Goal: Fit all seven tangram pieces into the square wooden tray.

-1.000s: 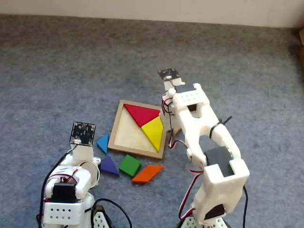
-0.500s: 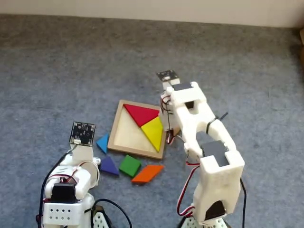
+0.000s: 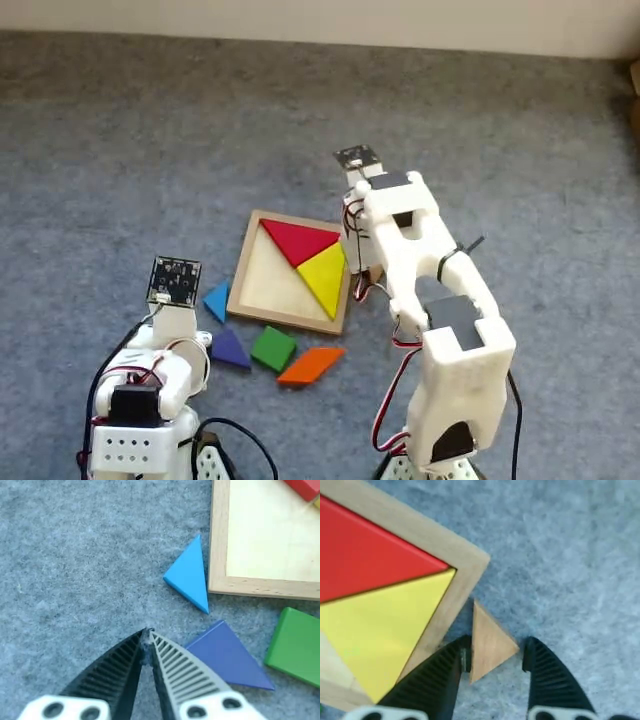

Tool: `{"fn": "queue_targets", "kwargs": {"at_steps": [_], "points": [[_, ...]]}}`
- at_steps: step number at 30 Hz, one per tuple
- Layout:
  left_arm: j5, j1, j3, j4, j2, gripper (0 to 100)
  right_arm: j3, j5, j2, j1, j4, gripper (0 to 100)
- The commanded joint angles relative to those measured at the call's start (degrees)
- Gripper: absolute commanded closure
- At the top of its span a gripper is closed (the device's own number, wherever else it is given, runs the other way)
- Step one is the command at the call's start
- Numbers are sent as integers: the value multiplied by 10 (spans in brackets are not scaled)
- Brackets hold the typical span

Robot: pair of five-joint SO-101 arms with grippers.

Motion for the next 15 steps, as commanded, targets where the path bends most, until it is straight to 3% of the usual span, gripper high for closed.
{"fn": "queue_targets", "kwargs": {"at_steps": [1, 15], "points": [[3, -6, 11, 3, -30, 993, -19, 11, -2, -17, -9, 863], [3, -6, 11, 3, -30, 993, -22, 53, -2, -17, -7, 860]]}}
